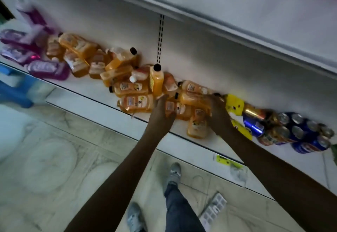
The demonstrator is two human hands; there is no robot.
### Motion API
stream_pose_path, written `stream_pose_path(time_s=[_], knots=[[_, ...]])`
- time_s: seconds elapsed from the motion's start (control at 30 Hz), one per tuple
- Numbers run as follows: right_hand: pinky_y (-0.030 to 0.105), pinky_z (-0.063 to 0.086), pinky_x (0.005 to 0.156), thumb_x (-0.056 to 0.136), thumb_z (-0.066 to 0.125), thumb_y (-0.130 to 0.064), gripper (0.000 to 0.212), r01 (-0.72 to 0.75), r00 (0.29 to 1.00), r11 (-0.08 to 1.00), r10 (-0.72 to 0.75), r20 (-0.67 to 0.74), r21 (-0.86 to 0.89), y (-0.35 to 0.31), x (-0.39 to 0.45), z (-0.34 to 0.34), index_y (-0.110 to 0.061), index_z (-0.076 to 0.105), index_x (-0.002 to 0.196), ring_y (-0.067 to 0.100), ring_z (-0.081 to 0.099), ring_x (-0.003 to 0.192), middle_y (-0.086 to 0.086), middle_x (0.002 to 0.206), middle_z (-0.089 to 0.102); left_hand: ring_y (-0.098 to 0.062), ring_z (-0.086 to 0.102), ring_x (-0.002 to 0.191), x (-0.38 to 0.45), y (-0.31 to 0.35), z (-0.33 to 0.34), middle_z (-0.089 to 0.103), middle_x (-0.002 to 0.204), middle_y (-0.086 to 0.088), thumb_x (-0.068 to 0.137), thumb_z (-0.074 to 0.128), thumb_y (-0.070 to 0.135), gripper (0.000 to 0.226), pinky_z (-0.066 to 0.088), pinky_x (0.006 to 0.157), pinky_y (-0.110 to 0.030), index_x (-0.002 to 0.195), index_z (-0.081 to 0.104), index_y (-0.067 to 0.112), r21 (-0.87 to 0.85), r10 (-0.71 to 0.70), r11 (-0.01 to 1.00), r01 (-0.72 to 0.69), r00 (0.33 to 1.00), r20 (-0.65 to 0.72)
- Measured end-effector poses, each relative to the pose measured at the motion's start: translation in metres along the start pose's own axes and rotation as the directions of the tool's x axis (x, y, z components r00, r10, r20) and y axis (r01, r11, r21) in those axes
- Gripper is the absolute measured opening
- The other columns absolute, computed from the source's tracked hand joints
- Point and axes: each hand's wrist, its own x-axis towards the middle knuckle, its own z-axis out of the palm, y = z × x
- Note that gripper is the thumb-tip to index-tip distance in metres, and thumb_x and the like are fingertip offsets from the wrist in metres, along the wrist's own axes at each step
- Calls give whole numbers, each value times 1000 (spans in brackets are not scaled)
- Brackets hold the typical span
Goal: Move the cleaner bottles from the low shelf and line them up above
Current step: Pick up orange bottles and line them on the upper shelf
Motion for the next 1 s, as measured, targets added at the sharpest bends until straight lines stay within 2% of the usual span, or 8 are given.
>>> stream_pose_path(time_s=[0.17,0.27,0.43,0.63,0.73,0.8,0.87,1.0], knots=[[45,44,100,81,68,-7,60,152,978,918,-88,187,-366,39,73,19,-6,48,137,39,53,123,19,139,52,-37,5,148,88,-24,95,3,162,-13,89,61,19,89,15,117,-56,154,2,18,462,-88,886,-45,961,262],[40,43,98,91,60,-22,57,191,950,895,-64,307,-403,45,83,26,-14,38,143,33,49,127,12,145,46,-35,9,148,108,-44,113,16,160,-11,87,64,21,81,8,119,-56,152,15,18,605,-123,783,-141,920,373],[41,43,96,88,64,-24,70,272,933,854,-121,339,-444,51,85,24,-10,30,147,36,49,124,15,142,45,-30,28,143,114,-49,102,37,153,-5,85,68,20,67,23,117,-51,144,38,22,583,-56,791,-186,927,372],[35,46,91,76,77,-34,63,105,945,990,-70,318,-93,32,45,-14,-15,51,130,30,59,112,10,123,62,-29,56,118,87,-10,49,61,125,-8,81,73,29,49,42,102,-43,125,54,18,321,135,906,-277,906,400],[19,45,83,74,82,-30,62,30,949,992,-68,308,126,2,7,-43,-14,56,128,24,60,110,3,118,64,-22,60,107,60,34,3,63,121,-6,79,76,30,52,52,87,-35,126,55,19,148,134,966,-210,903,409],[13,47,83,78,80,-19,50,-57,950,939,-54,307,339,-30,-21,-64,-17,59,123,16,62,104,-5,111,65,-19,58,110,42,58,-32,59,124,-3,76,80,29,63,53,85,-31,130,50,19,21,160,984,-176,934,318],[24,52,91,83,74,-12,42,-136,945,812,-66,321,568,-71,-49,-80,-22,58,121,14,65,104,-9,114,68,-14,54,117,17,77,-69,51,133,-1,77,79,31,72,53,87,-26,138,41,22,-91,199,978,-187,968,149],[34,52,95,89,66,-22,35,-107,971,637,-99,218,763,-155,-82,-96,-34,57,121,12,66,109,-7,119,69,-16,54,121,-50,93,-126,46,138,-3,81,69,44,75,55,91,-39,144,31,26,-221,171,955,-197,976,-132]])
